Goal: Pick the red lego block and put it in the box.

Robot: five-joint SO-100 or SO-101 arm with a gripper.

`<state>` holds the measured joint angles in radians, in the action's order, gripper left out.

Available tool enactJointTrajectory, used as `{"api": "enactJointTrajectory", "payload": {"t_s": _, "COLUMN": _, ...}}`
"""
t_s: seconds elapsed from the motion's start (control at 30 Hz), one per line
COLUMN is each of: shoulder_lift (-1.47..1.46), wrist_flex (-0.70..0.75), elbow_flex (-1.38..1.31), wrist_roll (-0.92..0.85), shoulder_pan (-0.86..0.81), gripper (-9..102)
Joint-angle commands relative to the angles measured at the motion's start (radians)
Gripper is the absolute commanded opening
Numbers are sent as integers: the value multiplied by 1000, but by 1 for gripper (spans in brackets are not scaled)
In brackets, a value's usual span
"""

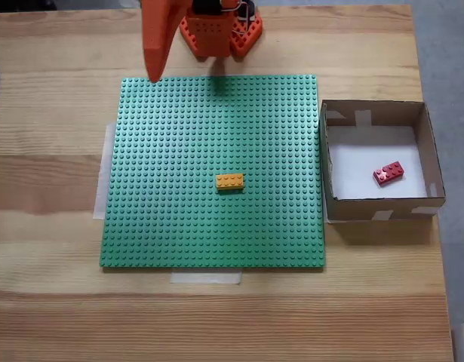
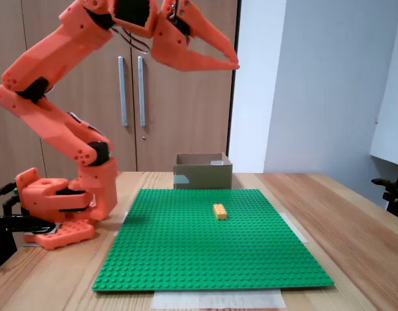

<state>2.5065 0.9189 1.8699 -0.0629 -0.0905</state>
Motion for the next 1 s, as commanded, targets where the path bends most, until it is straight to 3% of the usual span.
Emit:
{"api": "enactJointTrajectory", "payload": {"t_s": 0.0, "shoulder_lift": 15, "wrist_flex": 2, "elbow_flex": 0, "wrist_roll": 14, "shoulder_pan": 0, "gripper": -1}}
{"api": "enactJointTrajectory", "payload": {"t_s": 0.33, "shoulder_lift": 23, "wrist_flex": -6, "elbow_flex": 20, "wrist_roll": 9, "shoulder_pan": 23, "gripper": -1}}
{"api": "enactJointTrajectory", "payload": {"t_s": 0.97, "shoulder_lift": 353, "wrist_flex": -109, "elbow_flex": 437, "wrist_roll": -3, "shoulder_pan": 28, "gripper": -1}}
